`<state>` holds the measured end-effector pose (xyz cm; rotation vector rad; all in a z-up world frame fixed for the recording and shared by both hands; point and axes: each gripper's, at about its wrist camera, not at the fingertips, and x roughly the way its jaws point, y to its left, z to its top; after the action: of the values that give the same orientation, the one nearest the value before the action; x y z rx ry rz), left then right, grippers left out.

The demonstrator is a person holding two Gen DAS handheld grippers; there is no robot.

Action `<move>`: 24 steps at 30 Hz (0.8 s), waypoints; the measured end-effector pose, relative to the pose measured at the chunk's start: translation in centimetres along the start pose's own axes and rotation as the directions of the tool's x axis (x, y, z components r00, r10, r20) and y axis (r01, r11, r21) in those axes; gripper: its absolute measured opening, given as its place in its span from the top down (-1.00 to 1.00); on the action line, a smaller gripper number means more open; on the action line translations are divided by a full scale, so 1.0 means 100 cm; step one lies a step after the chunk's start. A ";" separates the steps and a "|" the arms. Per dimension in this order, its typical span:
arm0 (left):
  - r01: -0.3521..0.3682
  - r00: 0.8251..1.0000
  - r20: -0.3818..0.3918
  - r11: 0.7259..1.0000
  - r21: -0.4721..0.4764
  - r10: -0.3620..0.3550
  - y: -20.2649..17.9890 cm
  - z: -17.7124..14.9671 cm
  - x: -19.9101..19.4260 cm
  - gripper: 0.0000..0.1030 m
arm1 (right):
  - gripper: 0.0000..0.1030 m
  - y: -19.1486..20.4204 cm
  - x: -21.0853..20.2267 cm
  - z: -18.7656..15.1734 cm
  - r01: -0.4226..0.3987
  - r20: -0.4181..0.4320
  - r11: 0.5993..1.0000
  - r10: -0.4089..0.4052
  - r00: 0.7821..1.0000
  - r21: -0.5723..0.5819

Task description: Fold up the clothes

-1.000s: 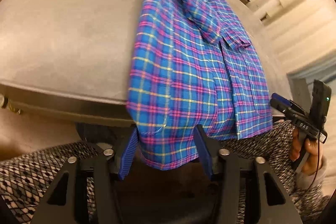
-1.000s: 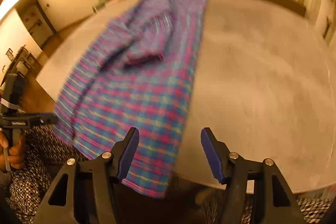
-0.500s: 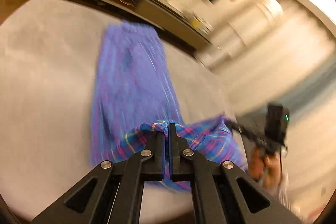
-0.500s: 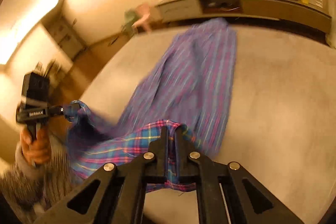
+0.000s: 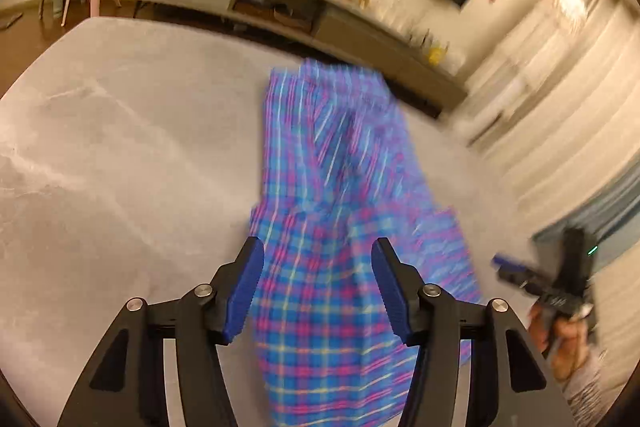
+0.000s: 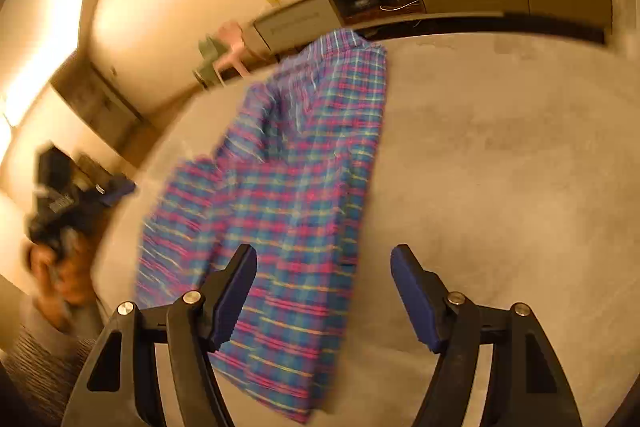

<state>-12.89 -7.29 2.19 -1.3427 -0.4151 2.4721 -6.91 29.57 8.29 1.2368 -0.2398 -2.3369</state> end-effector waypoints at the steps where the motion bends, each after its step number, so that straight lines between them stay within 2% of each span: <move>1: -0.021 0.999 -0.025 0.999 0.050 0.022 -0.007 -0.004 0.010 -0.09 | -0.39 0.008 0.002 -0.001 0.004 -0.004 0.999 -0.004 1.000 -0.048; 3: -0.083 0.992 -0.078 0.985 0.153 0.096 -0.020 -0.012 0.033 -0.09 | -0.39 0.025 0.013 -0.009 0.025 -0.036 0.990 -0.031 0.999 -0.140; 4: -0.138 0.982 -0.104 0.973 0.186 0.159 -0.021 -0.016 0.047 -0.09 | -0.39 0.033 0.020 -0.014 0.036 -0.054 0.982 -0.046 0.997 -0.184; 6: -0.243 0.951 -0.139 0.947 0.210 0.275 -0.018 -0.021 0.071 -0.09 | -0.29 0.037 0.042 -0.026 0.108 -0.135 0.964 -0.144 0.980 -0.241; 7: -0.251 0.950 -0.135 0.947 0.201 0.281 -0.018 -0.020 0.073 -0.07 | -0.27 0.038 0.049 -0.034 0.175 -0.136 0.941 -0.222 0.966 -0.291; 8: -0.254 0.952 -0.120 0.947 0.198 0.281 -0.021 -0.019 0.070 -0.05 | -0.27 0.040 0.052 -0.038 0.210 -0.132 0.921 -0.265 0.955 -0.329; 10: -0.256 0.961 -0.051 0.942 0.215 0.273 -0.032 -0.018 0.053 -0.05 | -0.27 0.041 0.053 -0.040 0.233 -0.164 0.915 -0.298 0.940 -0.329; 11: -0.247 0.967 -0.010 0.942 0.226 0.256 -0.038 -0.017 0.043 -0.05 | -0.26 0.045 0.049 -0.040 0.261 -0.147 0.903 -0.326 0.934 -0.342; 13: -0.211 0.978 0.051 0.945 0.251 0.205 -0.051 -0.017 0.027 -0.05 | -0.26 0.061 0.033 -0.038 0.350 0.000 0.849 -0.381 0.925 -0.396; 14: -0.187 0.982 0.059 0.946 0.266 0.178 -0.057 -0.018 0.025 -0.05 | -0.26 0.067 0.026 -0.038 0.371 0.067 0.835 -0.378 0.923 -0.407; 15: -0.168 0.986 0.052 0.943 0.289 0.159 -0.064 -0.020 0.028 -0.05 | -0.26 0.073 0.022 -0.038 0.365 0.114 0.835 -0.350 0.930 -0.412; 17: -0.162 0.986 0.022 0.931 0.326 0.164 -0.073 -0.025 0.042 -0.05 | -0.26 0.078 0.028 -0.040 0.309 0.137 0.857 -0.277 0.951 -0.413; 20: -0.151 0.980 -0.066 0.919 0.365 0.187 -0.082 -0.034 0.072 -0.05 | -0.26 0.066 0.065 -0.049 0.217 0.002 0.896 -0.235 0.972 -0.386; 21: -0.127 0.976 -0.120 0.919 0.372 0.184 -0.081 -0.040 0.082 -0.06 | -0.30 0.061 0.078 -0.054 0.196 -0.063 0.907 -0.236 0.970 -0.372; 23: -0.130 0.971 -0.131 0.898 0.420 0.202 -0.084 -0.051 0.084 -0.09 | -0.28 0.055 0.092 -0.066 0.164 -0.115 0.912 -0.221 0.968 -0.375; 24: -0.111 0.967 -0.163 0.896 0.430 0.198 -0.089 -0.056 0.081 -0.09 | -0.28 0.055 0.096 -0.070 0.156 -0.152 0.912 -0.228 0.962 -0.380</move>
<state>-11.31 4.61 -3.45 -1.4600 0.2702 2.3268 -3.93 20.58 -0.75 1.3302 0.3856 -2.2607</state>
